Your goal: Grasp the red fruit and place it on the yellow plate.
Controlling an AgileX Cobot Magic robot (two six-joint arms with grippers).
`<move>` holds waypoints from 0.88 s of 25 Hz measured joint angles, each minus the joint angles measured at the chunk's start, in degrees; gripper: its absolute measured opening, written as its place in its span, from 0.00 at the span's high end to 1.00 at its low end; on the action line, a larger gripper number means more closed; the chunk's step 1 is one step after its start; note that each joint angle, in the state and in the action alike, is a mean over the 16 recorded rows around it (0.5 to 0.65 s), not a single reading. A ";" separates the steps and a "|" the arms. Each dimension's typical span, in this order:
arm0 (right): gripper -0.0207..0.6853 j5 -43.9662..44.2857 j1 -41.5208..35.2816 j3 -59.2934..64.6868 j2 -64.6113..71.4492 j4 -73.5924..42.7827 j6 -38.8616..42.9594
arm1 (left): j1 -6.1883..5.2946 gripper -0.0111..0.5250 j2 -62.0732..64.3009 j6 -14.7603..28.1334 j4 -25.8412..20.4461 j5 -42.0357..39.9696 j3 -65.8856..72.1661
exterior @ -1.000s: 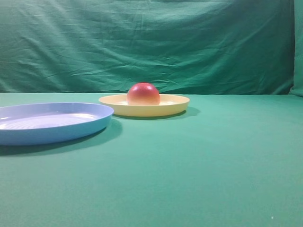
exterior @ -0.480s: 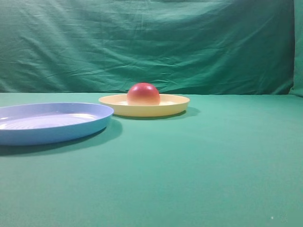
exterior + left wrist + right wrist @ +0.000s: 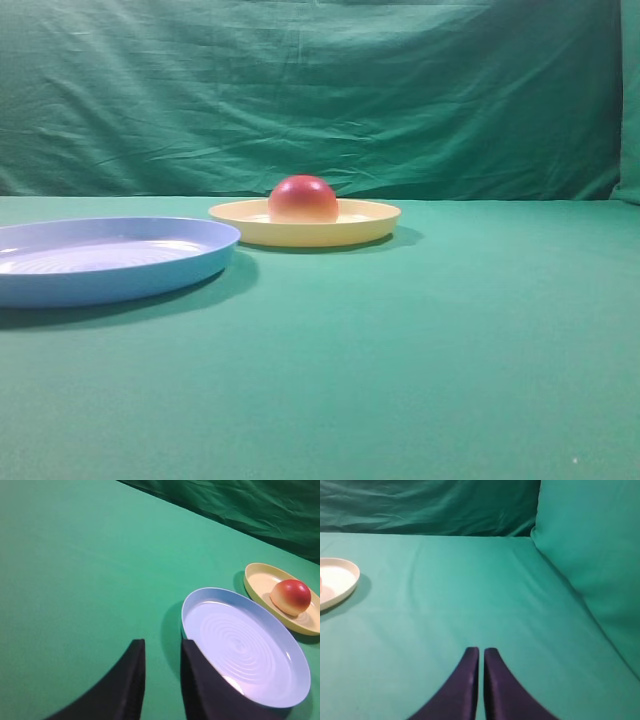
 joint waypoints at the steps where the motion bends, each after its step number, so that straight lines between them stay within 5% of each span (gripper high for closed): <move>1: 0.97 -0.80 -0.14 1.31 -0.37 0.05 -0.01 | 0.00 0.69 0.00 0.00 0.00 0.00 0.00; 22: 0.97 -4.61 -0.43 7.01 -0.94 0.53 -0.68 | 0.00 0.69 0.00 0.00 0.00 0.00 0.00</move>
